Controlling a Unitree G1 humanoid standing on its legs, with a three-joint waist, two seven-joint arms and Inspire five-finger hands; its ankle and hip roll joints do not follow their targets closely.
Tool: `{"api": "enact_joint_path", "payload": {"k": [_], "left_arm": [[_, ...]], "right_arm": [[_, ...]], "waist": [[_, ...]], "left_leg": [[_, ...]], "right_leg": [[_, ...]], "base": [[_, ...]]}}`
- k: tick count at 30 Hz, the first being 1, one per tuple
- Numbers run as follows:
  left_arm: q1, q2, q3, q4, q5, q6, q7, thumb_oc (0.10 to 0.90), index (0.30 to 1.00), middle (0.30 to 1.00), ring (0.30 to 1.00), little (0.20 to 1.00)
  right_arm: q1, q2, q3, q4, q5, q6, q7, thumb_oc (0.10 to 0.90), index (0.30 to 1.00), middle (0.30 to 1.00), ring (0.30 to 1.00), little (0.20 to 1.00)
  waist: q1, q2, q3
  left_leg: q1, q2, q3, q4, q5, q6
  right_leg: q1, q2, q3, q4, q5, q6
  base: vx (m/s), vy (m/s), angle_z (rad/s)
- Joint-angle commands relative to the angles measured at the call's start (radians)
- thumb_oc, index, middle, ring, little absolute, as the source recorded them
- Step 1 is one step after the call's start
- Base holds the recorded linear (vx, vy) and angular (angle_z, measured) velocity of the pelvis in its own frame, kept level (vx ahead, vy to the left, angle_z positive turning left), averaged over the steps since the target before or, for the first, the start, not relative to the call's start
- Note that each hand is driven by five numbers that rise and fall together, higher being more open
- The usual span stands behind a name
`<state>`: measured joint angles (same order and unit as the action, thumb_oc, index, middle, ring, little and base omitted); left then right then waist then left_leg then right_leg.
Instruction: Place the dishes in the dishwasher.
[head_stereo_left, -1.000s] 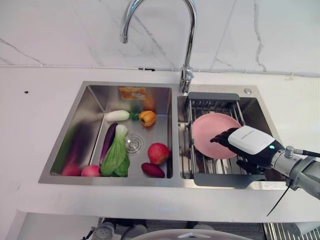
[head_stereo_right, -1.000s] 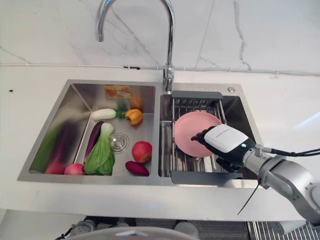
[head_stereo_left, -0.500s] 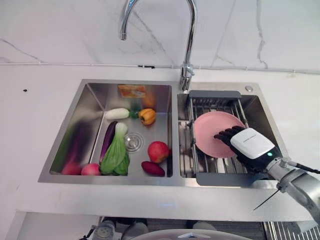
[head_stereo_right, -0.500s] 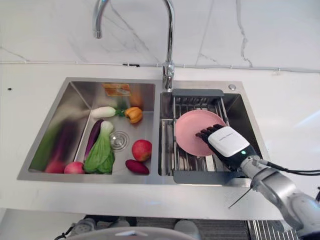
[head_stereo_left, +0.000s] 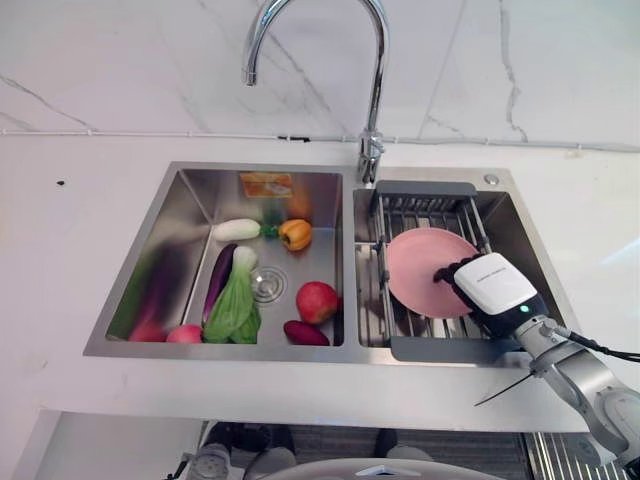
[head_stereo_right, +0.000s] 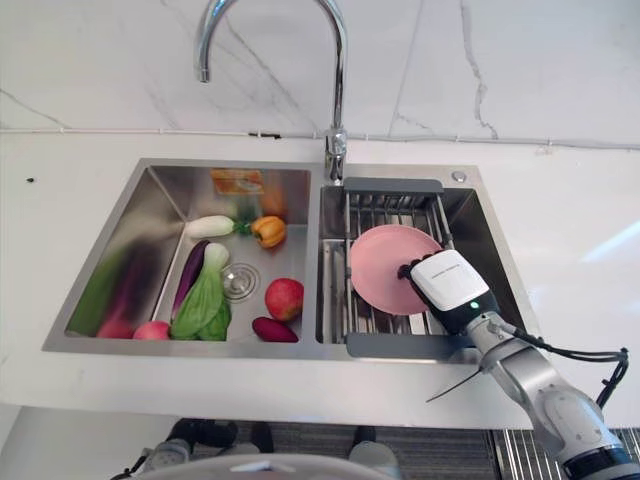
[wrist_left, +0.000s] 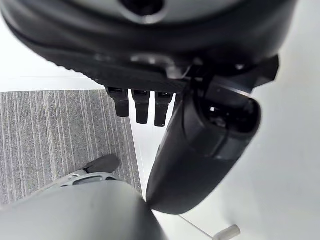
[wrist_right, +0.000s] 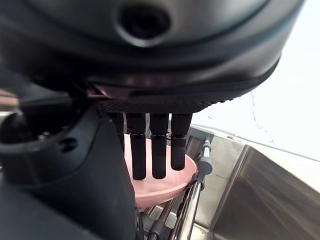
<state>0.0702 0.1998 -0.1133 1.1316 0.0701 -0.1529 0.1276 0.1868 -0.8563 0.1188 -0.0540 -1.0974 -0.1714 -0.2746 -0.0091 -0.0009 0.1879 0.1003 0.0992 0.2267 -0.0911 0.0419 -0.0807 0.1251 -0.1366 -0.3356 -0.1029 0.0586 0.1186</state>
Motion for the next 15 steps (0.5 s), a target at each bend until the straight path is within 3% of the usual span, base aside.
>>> {"api": "enact_joint_path", "payload": {"k": [1,12,15], "left_arm": [[0.015,-0.036,-0.086,0.073,0.024,-0.023,0.011,0.8,0.9,0.9,0.9,0.9],[0.022,-0.039,-0.079,0.08,0.037,-0.029,0.032,0.8,0.9,0.9,0.9,0.9],[0.024,-0.043,-0.08,0.075,0.033,-0.025,0.043,0.8,0.9,0.9,0.9,0.9]], "right_arm": [[-0.175,0.001,0.004,0.006,-0.039,0.102,-0.171,0.4,0.3,0.3,0.3,0.3],[-0.147,0.024,-0.182,-0.155,0.044,0.101,-0.299,0.4,0.3,0.3,0.3,0.3],[-0.158,0.101,-0.22,-0.186,0.206,0.054,-0.287,0.4,0.3,0.3,0.3,0.3]], "waist": [[0.078,0.011,-0.03],[0.081,0.012,-0.046],[0.08,0.011,-0.046]], "left_leg": [[0.009,0.053,-0.024,0.004,-0.001,-0.06],[0.01,0.054,-0.032,0.004,-0.002,-0.059],[0.01,0.054,-0.031,0.004,0.0,-0.057]], "right_leg": [[0.031,-0.06,-0.047,0.016,-0.001,0.079],[0.037,-0.06,-0.055,0.016,-0.005,0.077],[0.037,-0.06,-0.054,0.016,-0.005,0.076]], "base": [[0.01,-0.016,0.06],[0.01,-0.003,0.05],[0.0,0.0,0.0]]}}
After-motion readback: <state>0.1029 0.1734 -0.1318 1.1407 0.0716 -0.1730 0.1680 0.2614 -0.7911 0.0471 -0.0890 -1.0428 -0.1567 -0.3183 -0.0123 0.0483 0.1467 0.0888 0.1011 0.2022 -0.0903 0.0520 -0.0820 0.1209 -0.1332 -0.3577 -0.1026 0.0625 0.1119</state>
